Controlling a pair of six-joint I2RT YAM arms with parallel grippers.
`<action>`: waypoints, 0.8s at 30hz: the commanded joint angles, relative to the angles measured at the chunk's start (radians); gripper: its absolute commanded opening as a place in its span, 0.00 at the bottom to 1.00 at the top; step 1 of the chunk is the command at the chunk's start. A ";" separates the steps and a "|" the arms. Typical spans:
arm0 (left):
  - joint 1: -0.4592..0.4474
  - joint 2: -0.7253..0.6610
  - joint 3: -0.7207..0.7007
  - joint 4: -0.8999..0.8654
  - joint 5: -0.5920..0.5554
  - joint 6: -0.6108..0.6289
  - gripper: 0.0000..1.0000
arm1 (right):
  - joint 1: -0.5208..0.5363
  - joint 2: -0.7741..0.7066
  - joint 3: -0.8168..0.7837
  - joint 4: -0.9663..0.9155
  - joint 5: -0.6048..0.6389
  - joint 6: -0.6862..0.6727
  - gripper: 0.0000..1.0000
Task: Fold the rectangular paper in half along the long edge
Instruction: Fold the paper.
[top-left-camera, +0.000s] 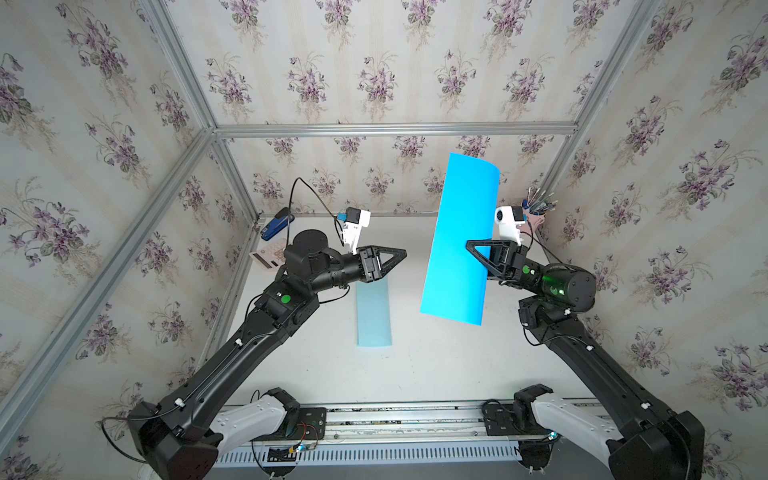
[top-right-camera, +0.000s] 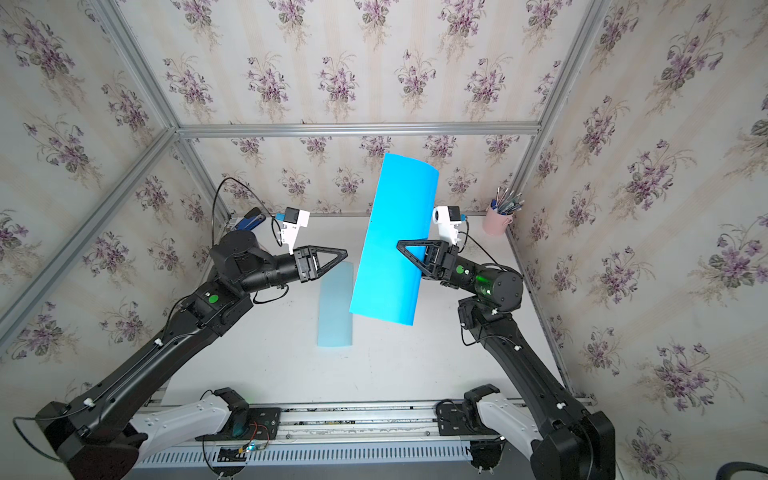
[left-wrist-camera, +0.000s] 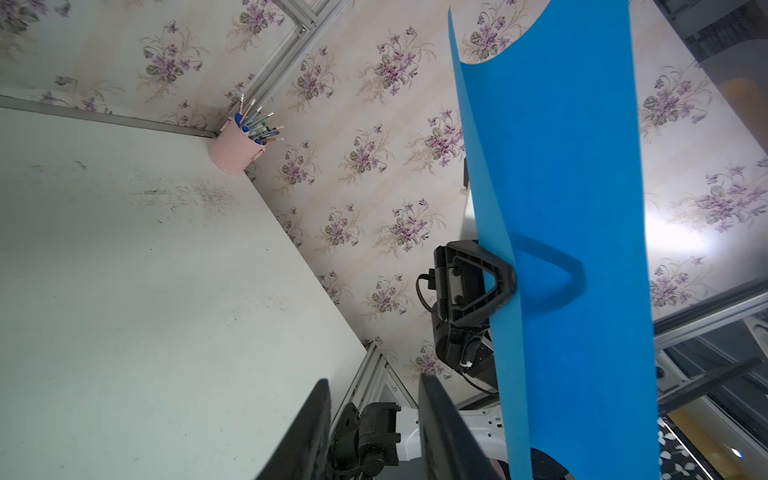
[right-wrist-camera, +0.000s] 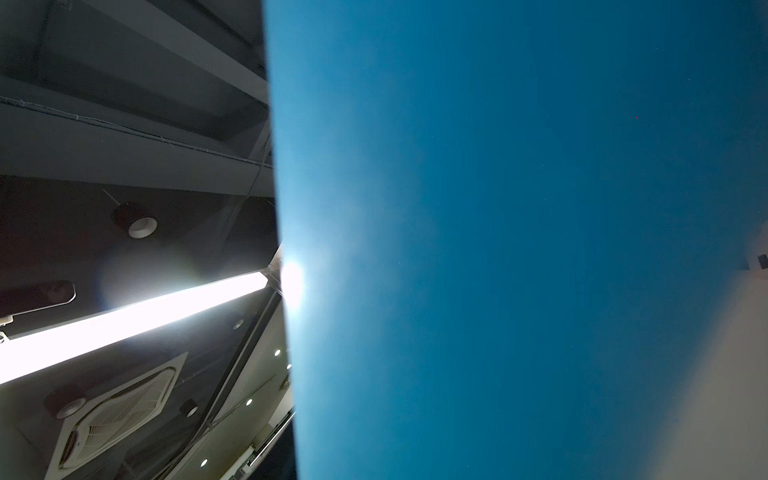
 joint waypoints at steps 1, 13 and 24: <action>-0.035 0.017 0.032 0.097 0.039 -0.030 0.39 | 0.002 -0.006 -0.005 -0.025 0.011 -0.037 0.48; -0.124 0.063 0.118 0.014 0.003 0.013 0.42 | 0.007 0.008 -0.053 -0.066 0.024 -0.096 0.48; -0.161 0.112 0.144 -0.009 -0.006 0.030 0.45 | 0.009 0.034 -0.013 -0.090 0.016 -0.127 0.48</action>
